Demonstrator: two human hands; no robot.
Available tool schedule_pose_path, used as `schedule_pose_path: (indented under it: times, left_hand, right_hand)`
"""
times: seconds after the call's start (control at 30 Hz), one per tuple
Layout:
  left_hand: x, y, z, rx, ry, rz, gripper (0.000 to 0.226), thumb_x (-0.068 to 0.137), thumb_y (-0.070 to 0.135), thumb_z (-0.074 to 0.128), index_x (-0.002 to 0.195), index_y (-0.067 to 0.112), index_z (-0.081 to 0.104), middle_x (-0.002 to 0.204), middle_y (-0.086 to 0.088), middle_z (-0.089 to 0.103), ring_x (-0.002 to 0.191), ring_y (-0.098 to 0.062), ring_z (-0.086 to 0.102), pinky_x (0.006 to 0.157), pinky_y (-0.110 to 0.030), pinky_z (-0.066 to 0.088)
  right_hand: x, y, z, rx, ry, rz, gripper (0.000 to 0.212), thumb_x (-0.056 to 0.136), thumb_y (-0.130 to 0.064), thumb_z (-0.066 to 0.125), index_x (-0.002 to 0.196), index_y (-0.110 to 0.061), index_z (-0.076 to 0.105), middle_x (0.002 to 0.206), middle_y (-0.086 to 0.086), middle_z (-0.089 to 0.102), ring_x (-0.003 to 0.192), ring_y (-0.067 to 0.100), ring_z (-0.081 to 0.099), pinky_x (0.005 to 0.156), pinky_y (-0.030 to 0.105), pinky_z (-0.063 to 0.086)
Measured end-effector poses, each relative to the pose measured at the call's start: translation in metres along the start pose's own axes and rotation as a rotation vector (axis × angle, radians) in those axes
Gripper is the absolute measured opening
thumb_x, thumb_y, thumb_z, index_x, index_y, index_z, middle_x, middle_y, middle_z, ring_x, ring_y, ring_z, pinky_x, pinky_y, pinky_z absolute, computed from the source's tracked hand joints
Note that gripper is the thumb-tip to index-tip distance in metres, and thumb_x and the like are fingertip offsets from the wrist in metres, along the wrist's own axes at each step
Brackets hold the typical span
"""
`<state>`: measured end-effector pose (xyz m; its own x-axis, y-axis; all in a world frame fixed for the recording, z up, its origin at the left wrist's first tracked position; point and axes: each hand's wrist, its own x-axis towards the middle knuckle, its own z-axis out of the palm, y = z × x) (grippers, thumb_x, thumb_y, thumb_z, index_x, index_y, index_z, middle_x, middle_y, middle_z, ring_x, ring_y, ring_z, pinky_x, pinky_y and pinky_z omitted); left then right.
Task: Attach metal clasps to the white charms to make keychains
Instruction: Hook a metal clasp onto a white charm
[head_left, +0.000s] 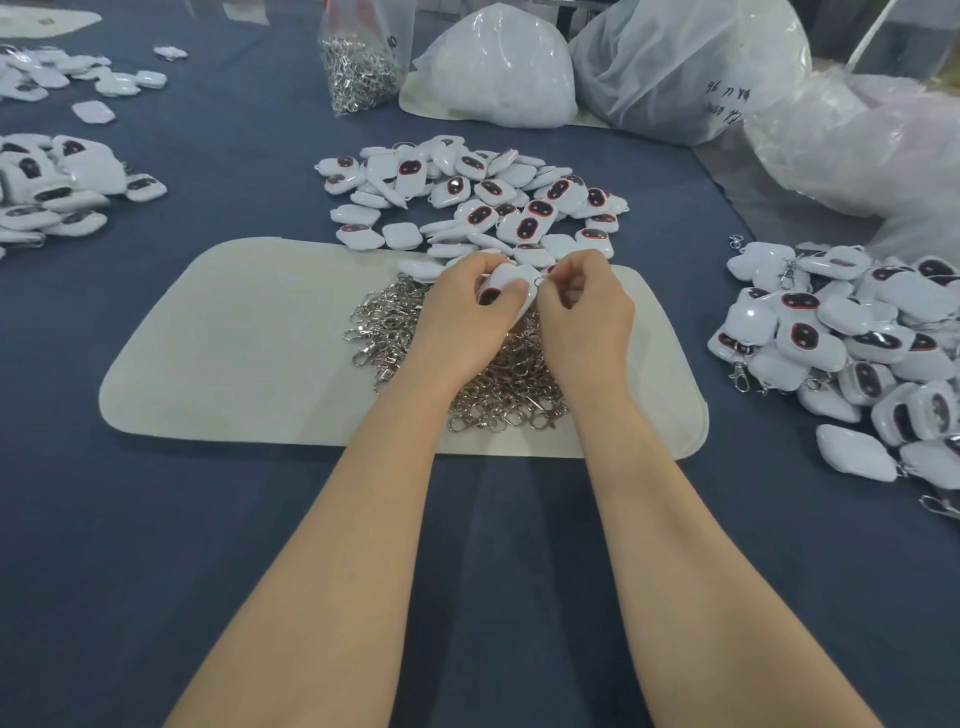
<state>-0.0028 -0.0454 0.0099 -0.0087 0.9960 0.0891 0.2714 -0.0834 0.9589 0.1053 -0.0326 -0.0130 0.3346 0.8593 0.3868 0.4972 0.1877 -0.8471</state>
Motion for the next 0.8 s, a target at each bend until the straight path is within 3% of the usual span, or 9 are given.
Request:
schedule_pose_path:
  times: [0.1, 0.23, 0.5, 0.67, 0.8]
  left_hand:
    - [0.0, -0.001, 0.0, 0.01, 0.023, -0.006, 0.026, 0.091, 0.02, 0.056, 0.117, 0.017, 0.059, 0.109, 0.001, 0.062, 0.102, -0.022, 0.062, 0.092, -0.045, 0.051]
    - [0.001, -0.002, 0.002, 0.04, 0.01, -0.001, 0.014, 0.091, 0.022, 0.056, 0.103, 0.028, 0.057, 0.096, 0.012, 0.06, 0.097, -0.019, 0.062, 0.09, -0.044, 0.052]
    - [0.003, -0.006, 0.002, 0.069, 0.031, -0.002, 0.029, 0.089, 0.022, 0.057, 0.118, 0.018, 0.061, 0.113, -0.002, 0.064, 0.105, -0.024, 0.061, 0.093, -0.045, 0.05]
    - [0.005, -0.008, 0.001, 0.077, 0.036, 0.015, 0.024, 0.09, 0.02, 0.056, 0.112, 0.017, 0.063, 0.106, 0.001, 0.066, 0.098, -0.02, 0.061, 0.086, -0.034, 0.05]
    - [0.007, -0.01, 0.002, 0.136, 0.068, 0.044, 0.021, 0.091, 0.021, 0.055, 0.11, 0.017, 0.063, 0.103, 0.004, 0.064, 0.091, -0.012, 0.057, 0.074, -0.021, 0.04]
  right_hand:
    - [0.0, -0.001, 0.0, 0.002, -0.006, -0.014, 0.012, 0.085, -0.003, 0.053, 0.084, -0.016, 0.052, 0.07, -0.014, 0.052, 0.065, 0.004, 0.049, 0.063, 0.01, 0.038]
    - [-0.001, -0.001, 0.0, 0.001, -0.029, -0.016, 0.012, 0.085, -0.003, 0.054, 0.085, -0.015, 0.054, 0.07, -0.014, 0.053, 0.066, 0.006, 0.05, 0.065, 0.015, 0.041]
    - [-0.003, -0.002, 0.001, 0.016, -0.068, -0.05, 0.014, 0.084, -0.004, 0.056, 0.082, -0.017, 0.053, 0.068, -0.015, 0.053, 0.063, -0.009, 0.05, 0.06, 0.005, 0.04]
    - [-0.004, -0.003, 0.001, 0.021, -0.079, -0.06, 0.015, 0.085, -0.004, 0.056, 0.082, -0.018, 0.053, 0.07, -0.016, 0.054, 0.064, -0.009, 0.05, 0.061, 0.005, 0.04]
    - [-0.004, -0.004, 0.002, -0.011, -0.11, -0.083, 0.016, 0.085, -0.004, 0.056, 0.082, -0.018, 0.052, 0.071, -0.015, 0.054, 0.07, 0.005, 0.053, 0.068, 0.014, 0.043]
